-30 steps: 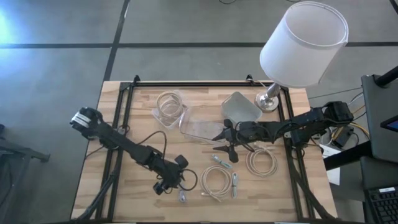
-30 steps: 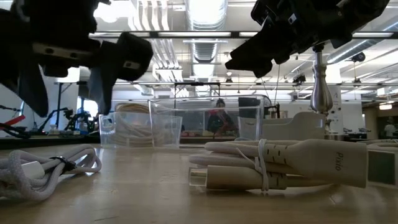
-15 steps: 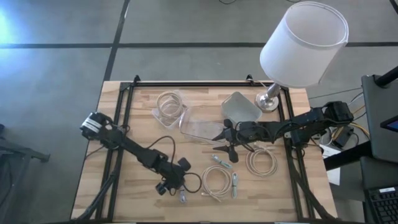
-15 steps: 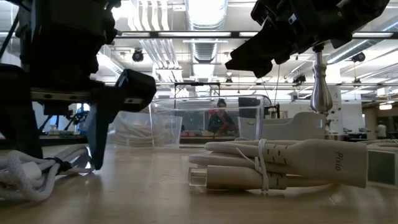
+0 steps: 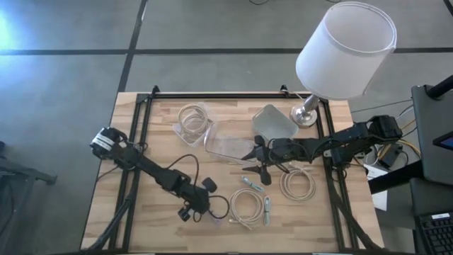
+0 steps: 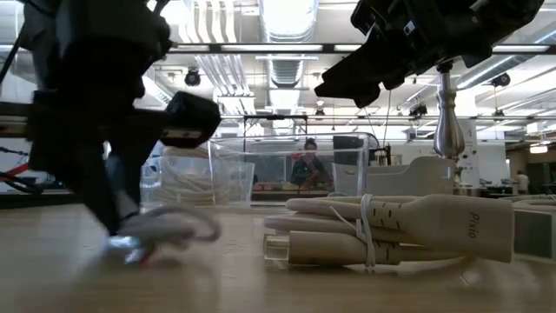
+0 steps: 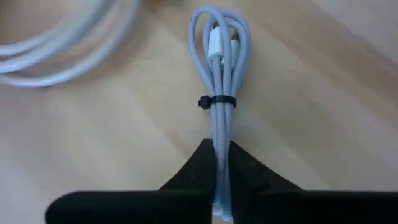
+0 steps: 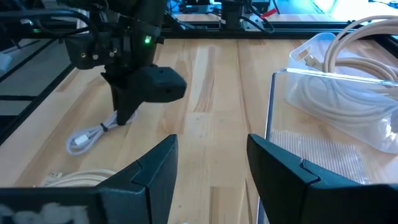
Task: Pick & Place USB Port
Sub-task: Put the purple USB cable into the transparent bin
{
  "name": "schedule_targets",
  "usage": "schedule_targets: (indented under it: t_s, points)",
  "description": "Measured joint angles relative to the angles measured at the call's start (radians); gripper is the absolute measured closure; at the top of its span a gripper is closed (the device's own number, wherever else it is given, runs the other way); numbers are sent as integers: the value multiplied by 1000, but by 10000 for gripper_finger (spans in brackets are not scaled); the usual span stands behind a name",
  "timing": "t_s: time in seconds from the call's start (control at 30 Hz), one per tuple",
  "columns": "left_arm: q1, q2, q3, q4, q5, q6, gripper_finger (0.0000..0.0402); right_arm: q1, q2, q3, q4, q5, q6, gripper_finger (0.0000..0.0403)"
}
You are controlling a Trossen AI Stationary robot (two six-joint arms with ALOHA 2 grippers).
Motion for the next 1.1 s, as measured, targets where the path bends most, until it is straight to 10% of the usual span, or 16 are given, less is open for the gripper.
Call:
schedule_targets:
  t_s: [0.27, 0.67, 1.1]
  points:
    - [14, -120, 8, -11, -226, -4, 367, 0, 0, 0, -2, -1, 24, 213]
    - [233, -323, 108, -139, -285, -66, 371, 0, -9, 0, -59, -3, 112, 213]
    - [491, -203, 280, -294, -270, -128, 377, 9, -109, -1, -320, -4, 113, 213]
